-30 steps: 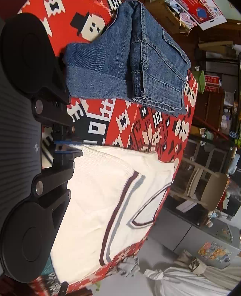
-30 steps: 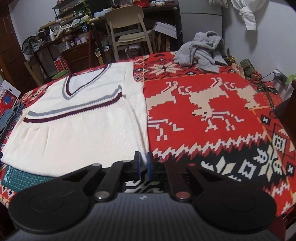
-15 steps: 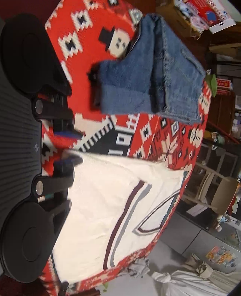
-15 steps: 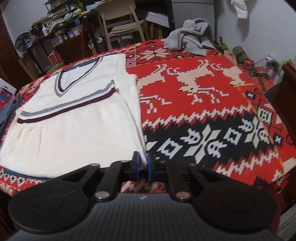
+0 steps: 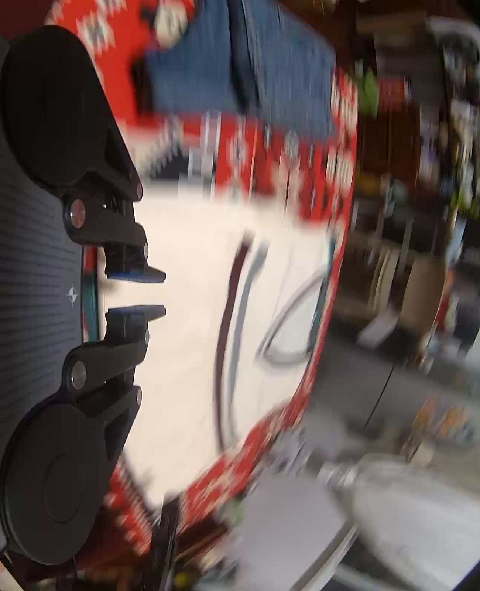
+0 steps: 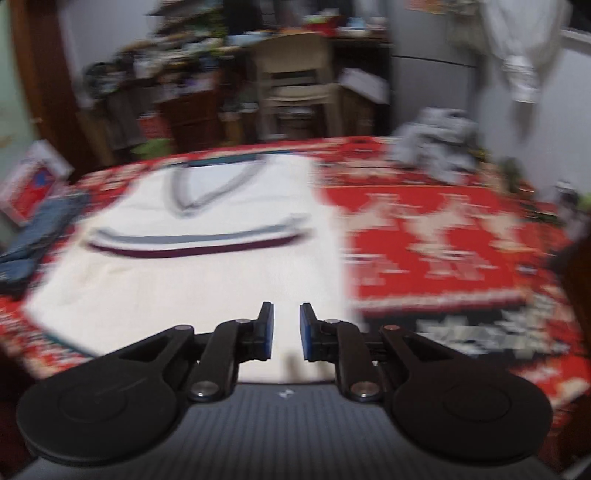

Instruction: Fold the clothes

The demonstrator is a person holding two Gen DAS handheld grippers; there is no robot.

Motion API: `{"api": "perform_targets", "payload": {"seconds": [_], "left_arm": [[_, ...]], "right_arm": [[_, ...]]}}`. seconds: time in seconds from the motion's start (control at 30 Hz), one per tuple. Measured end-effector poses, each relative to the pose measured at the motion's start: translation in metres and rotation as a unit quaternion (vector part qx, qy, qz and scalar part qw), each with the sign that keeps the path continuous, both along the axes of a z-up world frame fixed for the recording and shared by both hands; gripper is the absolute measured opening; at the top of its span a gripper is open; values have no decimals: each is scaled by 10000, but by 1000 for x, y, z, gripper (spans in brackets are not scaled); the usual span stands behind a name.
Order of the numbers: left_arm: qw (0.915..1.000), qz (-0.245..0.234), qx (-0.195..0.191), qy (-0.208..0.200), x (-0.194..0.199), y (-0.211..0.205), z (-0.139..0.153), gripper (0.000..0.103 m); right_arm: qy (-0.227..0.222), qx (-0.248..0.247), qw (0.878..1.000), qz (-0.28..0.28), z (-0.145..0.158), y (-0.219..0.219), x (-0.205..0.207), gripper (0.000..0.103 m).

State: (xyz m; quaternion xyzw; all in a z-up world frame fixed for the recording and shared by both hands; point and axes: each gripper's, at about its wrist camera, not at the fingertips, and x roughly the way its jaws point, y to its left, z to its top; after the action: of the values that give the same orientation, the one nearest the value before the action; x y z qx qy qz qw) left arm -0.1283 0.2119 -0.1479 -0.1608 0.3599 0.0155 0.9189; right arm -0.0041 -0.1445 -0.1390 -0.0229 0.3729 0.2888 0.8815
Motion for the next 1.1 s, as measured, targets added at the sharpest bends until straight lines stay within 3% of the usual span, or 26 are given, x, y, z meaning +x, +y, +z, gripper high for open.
{"api": "perform_targets", "payload": {"seconds": [0.07, 0.17, 0.27, 0.4, 0.73, 0.9, 1.0, 1.1], "left_arm": [[9993, -369, -37, 54, 16, -22, -11, 6], [9978, -522, -268, 312, 32, -39, -30, 5], [9980, -340, -313, 426, 30, -36, -42, 5], [9967, 63, -715, 379, 17, -14, -47, 3], [9863, 837, -1395, 260, -8, 20, -46, 3], [9703, 1414, -1940, 311, -21, 47, -56, 3], [9620, 1757, -2068, 312, -31, 62, -59, 3], [9592, 1991, -1984, 296, -38, 72, -56, 3]], "right_arm": [[169, 131, 9990, 385, -8, 26, -9, 16], [237, 137, 9960, 849, -20, 64, -23, 10], [337, 261, 9944, 972, -28, 80, -25, 10], [586, 356, 9934, 920, -42, 79, -21, 10], [1052, 949, 9897, 208, -54, 31, -5, 7], [1356, 1409, 9800, -367, -60, -3, 9, 7], [1412, 1497, 9760, -713, -62, -25, 16, 7], [1459, 1553, 9707, -1107, -63, -49, 22, 8]]}}
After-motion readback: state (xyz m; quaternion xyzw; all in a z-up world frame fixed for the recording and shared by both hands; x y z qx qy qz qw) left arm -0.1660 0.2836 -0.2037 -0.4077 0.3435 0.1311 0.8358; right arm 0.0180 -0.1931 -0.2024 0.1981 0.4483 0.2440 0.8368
